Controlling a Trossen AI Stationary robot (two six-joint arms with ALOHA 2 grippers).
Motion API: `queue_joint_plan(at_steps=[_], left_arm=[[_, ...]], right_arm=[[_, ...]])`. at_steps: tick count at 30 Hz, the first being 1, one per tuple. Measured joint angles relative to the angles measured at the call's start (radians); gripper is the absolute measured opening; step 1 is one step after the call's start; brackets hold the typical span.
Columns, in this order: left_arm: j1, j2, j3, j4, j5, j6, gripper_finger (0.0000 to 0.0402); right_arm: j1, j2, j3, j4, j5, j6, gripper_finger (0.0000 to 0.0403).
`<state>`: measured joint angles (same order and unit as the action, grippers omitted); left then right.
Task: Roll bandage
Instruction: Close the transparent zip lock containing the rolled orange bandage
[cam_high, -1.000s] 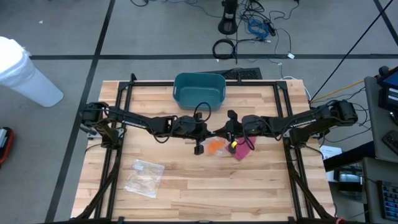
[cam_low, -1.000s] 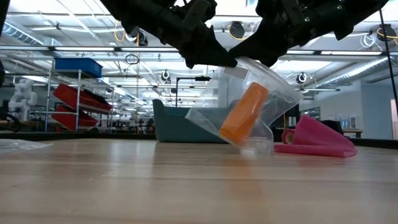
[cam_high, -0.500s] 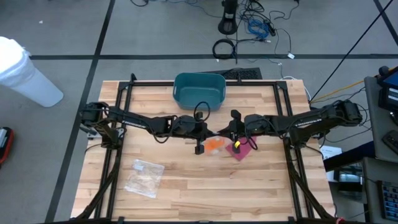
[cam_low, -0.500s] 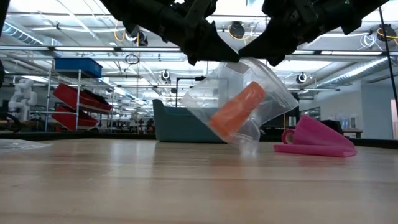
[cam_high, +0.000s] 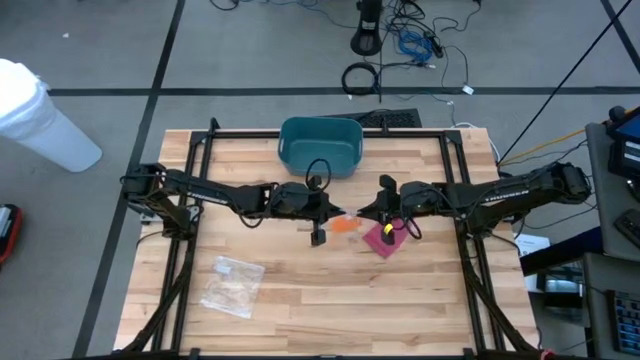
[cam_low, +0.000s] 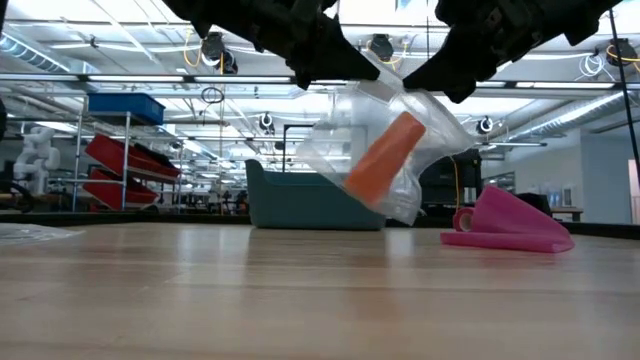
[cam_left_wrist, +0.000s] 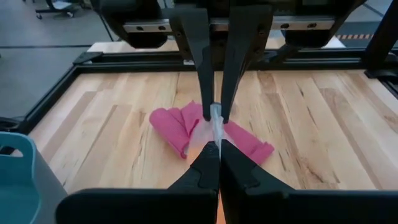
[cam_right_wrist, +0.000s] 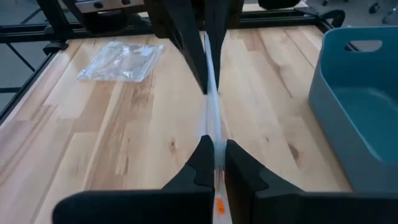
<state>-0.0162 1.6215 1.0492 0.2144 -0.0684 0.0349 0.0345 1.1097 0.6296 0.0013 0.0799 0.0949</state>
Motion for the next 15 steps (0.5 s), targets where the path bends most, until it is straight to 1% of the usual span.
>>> queue_joint_plan(at_steps=[6,15], left_arm=[[0.000,-0.007,0.000,-0.023,-0.045,0.000,0.0000],[0.000,-0.044,0.000,-0.077,-0.082,0.000,0.0000]], right_arm=[[0.001,-0.006,0.000,-0.039,0.000,0.024,0.0004],[0.024,-0.008,0.000,-0.086,0.007,0.051,0.0004]])
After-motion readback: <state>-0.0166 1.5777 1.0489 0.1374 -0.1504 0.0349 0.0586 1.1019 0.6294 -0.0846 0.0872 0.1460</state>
